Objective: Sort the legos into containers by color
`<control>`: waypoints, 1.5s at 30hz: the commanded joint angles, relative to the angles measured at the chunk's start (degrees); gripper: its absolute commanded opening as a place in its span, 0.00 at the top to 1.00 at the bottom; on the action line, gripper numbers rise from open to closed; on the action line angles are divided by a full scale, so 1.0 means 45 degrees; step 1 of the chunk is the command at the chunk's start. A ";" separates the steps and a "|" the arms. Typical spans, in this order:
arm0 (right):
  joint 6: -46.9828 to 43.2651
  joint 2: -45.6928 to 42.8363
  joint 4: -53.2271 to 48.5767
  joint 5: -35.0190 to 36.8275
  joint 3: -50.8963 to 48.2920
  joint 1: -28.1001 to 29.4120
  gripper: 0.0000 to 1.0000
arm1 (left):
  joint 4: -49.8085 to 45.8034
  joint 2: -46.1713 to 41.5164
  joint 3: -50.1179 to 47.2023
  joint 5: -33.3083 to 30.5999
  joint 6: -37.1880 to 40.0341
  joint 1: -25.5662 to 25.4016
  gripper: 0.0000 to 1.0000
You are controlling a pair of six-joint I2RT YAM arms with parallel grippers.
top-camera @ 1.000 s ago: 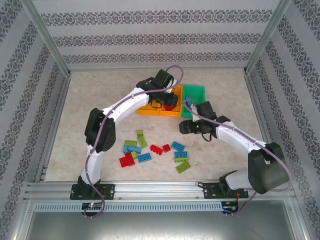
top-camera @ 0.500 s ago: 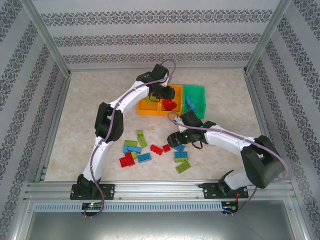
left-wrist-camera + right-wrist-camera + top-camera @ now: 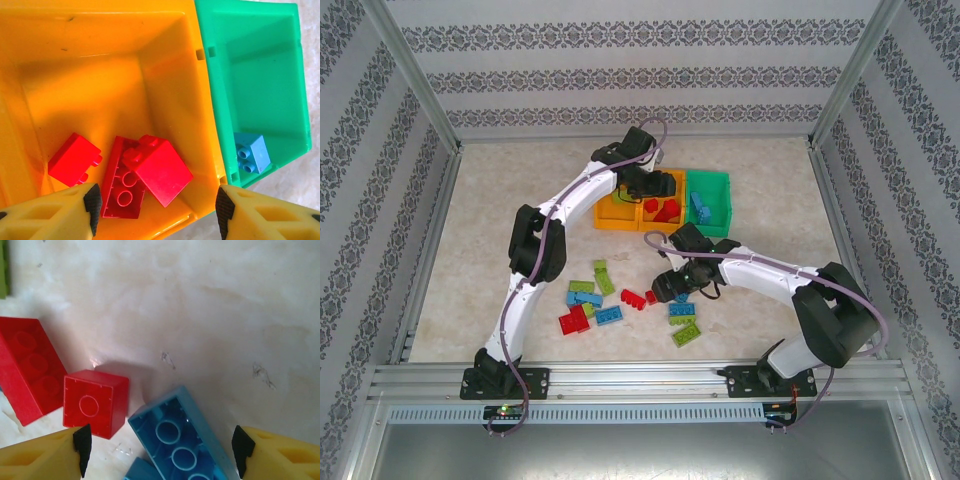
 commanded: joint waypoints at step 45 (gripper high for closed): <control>-0.2605 0.2424 -0.3223 0.1803 0.2394 0.0557 0.48 | 0.1528 -0.2409 -0.2552 0.0517 -0.0766 0.0327 0.36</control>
